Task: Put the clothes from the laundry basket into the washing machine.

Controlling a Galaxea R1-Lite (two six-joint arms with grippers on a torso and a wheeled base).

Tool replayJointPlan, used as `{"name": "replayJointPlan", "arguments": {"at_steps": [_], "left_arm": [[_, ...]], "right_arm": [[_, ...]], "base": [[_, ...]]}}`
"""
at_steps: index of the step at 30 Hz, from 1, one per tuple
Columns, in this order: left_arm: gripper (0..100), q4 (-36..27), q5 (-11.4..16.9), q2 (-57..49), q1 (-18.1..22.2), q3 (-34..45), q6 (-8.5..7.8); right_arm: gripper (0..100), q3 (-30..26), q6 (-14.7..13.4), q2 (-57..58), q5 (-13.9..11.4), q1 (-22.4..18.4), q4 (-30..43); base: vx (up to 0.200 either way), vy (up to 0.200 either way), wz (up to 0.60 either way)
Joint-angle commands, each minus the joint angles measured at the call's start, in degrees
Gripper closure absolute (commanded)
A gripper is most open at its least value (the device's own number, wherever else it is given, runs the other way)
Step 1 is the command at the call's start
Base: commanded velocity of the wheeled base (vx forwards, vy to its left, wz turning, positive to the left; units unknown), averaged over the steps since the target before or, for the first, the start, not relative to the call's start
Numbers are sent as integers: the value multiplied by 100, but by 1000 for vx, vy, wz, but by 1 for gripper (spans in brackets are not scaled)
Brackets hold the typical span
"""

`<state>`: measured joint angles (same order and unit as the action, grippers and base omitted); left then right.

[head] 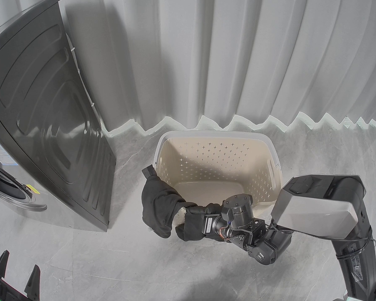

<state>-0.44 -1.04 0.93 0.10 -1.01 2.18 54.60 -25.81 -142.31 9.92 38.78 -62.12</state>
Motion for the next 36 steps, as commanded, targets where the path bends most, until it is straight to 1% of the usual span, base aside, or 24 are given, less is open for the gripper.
{"name": "replayJointPlan", "arguments": {"at_steps": [1, 5, 11, 12, 13, 15, 20, 21, 23, 24, 28, 31, 32, 34, 35, 36], "left_arm": [[0, 0, -2, -93, -1, 92, 2], [0, 0, -2, -93, -1, 92, 2], [0, 0, -2, -93, -1, 92, 2], [0, 0, -2, -93, -1, 92, 2], [0, 0, -2, -93, -1, 92, 2], [0, 0, -2, -93, -1, 92, 2], [0, 0, -2, -93, -1, 92, 2], [0, 0, -2, -93, -1, 92, 2], [0, 0, -2, -93, -1, 92, 2], [0, 0, -2, -93, -1, 92, 2], [0, 0, -2, -93, -1, 92, 2], [0, 0, -2, -93, -1, 92, 2], [0, 9, -2, -93, -1, 92, 2], [0, 0, -2, -93, -1, 92, 2], [0, 0, -2, -93, -1, 92, -7], [0, 0, -2, -93, -1, 92, 2]], "right_arm": [[100, -64, -100, 63, 1, 33, 7], [100, -213, -144, 116, 1, 60, -10], [100, -916, -126, 881, 1, 156, -221], [100, -960, -126, 925, 1, 156, -230], [100, -1233, -100, 1276, 1, 174, -274], [100, -1531, -82, 1663, 1, 209, -300], [100, -2059, -65, 2577, -8, 279, -292], [100, -2243, -56, 2902, -8, 341, -292], [100, -2366, -38, 3104, -17, 385, -292], [100, -2560, 67, 3482, -43, 446, -300], [100, -2929, 304, 4335, -78, 622, -309], [100, -3157, 568, 4880, -131, 622, -336], [100, -3237, 630, 5047, -184, 605, -388], [100, -3316, 674, 5319, -272, 569, -494], [100, -3280, 709, 5486, -342, 552, -415], [100, -3263, 814, 5565, -351, 552, -397]], "base": [[0, 0, 0], [0, 0, 0], [0, 0, 0], [0, 0, 0], [0, 0, 0], [0, 0, 0], [0, 0, 0], [0, 0, 0], [0, 0, 0], [0, 0, 0], [0, 0, 0], [0, 0, 0], [0, 0, 0], [0, 0, 0], [0, 0, 0], [0, 0, 0]]}}
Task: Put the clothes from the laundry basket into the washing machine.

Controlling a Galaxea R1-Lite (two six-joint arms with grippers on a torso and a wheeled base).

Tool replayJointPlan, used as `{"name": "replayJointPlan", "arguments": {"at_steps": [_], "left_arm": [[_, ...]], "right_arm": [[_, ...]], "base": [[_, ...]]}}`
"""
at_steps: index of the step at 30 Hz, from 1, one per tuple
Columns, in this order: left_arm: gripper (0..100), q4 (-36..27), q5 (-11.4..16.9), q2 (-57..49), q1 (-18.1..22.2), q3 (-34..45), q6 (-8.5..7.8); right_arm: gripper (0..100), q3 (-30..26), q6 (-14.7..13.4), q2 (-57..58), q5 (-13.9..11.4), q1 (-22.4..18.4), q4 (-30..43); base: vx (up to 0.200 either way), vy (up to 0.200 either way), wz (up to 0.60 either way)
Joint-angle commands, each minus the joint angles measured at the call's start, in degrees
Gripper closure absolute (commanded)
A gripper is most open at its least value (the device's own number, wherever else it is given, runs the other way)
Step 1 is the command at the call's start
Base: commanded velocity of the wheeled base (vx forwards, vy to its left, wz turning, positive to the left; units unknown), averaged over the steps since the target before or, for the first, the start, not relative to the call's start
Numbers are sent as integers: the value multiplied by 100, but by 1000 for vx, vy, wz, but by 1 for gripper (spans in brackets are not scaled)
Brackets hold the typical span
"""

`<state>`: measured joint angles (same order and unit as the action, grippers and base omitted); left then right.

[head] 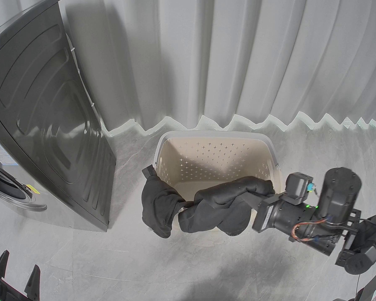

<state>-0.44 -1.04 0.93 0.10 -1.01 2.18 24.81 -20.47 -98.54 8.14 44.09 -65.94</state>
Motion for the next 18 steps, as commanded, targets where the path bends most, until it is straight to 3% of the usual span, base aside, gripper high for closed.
{"name": "replayJointPlan", "arguments": {"at_steps": [1, 3, 8, 18], "left_arm": [[0, 0, -2, -93, -1, 92, 2], [0, 0, 16, -93, -1, 92, -7], [0, 0, 16, -93, -1, 92, -7], [0, 0, 25, -93, -10, 92, -16]], "right_arm": [[100, -292, 465, 1267, -199, 12, 2], [100, -275, 693, 1337, -225, 20, -15], [100, -354, 764, 1293, -217, 117, -42], [100, -354, 772, 1337, -225, 117, -68]], "base": [[0, 0, 0], [0, 0, 0], [0, 0, 0], [-180, 0, 0]]}}
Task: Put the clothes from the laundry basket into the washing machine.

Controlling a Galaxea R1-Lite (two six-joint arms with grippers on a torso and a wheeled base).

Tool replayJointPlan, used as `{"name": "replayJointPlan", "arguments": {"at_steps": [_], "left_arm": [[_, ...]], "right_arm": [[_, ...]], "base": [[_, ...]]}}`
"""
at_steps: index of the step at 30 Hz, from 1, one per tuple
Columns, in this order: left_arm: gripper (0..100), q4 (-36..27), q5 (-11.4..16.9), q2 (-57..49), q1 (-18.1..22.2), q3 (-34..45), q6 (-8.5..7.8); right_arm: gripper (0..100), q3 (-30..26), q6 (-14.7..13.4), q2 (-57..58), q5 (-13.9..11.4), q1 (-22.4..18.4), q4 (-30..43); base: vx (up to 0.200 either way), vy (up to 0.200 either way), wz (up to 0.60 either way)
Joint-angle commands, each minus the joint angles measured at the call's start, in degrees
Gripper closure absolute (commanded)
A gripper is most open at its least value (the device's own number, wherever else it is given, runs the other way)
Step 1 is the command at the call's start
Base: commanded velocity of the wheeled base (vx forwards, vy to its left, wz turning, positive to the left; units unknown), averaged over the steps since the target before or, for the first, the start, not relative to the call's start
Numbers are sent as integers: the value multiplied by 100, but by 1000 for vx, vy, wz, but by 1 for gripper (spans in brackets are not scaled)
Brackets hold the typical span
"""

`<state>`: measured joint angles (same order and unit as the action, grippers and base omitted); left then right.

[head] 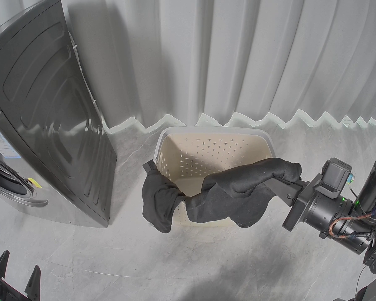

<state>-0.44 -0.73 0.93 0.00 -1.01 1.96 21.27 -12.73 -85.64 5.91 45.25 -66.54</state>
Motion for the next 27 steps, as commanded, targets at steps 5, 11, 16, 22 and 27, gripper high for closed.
{"name": "replayJointPlan", "arguments": {"at_steps": [5, 11, 16, 22, 27], "left_arm": [[0, 0, -6, -93, 0, 92, 23], [0, 0, -6, -93, 0, 92, 23], [0, 0, -6, -93, 9, 92, 23], [0, 0, -6, -93, 9, 92, 23], [0, 0, 3, -93, 0, 92, 6]], "right_arm": [[100, -9, -2, 47, -2, 1, -8], [100, -9, -2, 38, -11, 10, -17], [100, 0, -11, 3, -11, 10, -26], [100, 8, -11, -5, -11, 10, -61], [100, 44, -11, -5, -20, 10, -96]], "base": [[0, 0, 0], [0, 100, 0], [0, 200, 0], [0, 200, 0], [0, 200, 0]]}}
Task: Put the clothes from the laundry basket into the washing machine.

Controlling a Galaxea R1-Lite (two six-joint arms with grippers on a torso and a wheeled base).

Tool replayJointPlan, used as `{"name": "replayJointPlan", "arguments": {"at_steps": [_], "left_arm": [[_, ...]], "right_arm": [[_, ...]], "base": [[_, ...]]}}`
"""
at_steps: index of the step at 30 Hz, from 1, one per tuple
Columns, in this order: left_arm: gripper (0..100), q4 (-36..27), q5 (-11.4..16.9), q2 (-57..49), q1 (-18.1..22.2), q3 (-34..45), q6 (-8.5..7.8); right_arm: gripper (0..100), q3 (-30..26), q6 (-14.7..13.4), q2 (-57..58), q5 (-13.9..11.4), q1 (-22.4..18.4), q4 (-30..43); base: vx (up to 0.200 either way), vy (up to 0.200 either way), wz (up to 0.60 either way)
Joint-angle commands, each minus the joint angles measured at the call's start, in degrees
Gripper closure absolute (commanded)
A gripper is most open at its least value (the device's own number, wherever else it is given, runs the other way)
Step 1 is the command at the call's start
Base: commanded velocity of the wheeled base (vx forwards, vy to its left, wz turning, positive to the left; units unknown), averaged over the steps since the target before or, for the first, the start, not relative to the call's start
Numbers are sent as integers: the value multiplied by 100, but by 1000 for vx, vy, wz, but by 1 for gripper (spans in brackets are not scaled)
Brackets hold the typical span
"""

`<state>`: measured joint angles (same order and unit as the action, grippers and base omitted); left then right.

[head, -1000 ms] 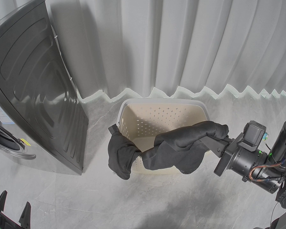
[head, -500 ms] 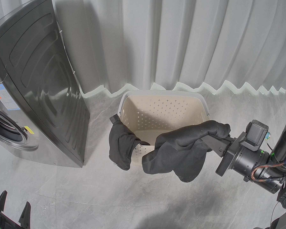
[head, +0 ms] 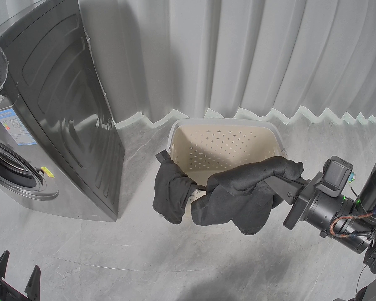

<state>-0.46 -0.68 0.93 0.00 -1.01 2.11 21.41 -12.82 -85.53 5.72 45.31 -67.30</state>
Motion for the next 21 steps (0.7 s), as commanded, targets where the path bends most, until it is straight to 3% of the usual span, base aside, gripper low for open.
{"name": "replayJointPlan", "arguments": {"at_steps": [1, 21], "left_arm": [[0, 2, -2, -93, 0, 92, -9], [0, 2, -2, -93, 0, 92, 0]], "right_arm": [[100, 30, -1, -16, 0, 4, -20], [100, 57, 8, -25, -106, 21, -134]], "base": [[0, 200, 0], [0, 200, 0]]}}
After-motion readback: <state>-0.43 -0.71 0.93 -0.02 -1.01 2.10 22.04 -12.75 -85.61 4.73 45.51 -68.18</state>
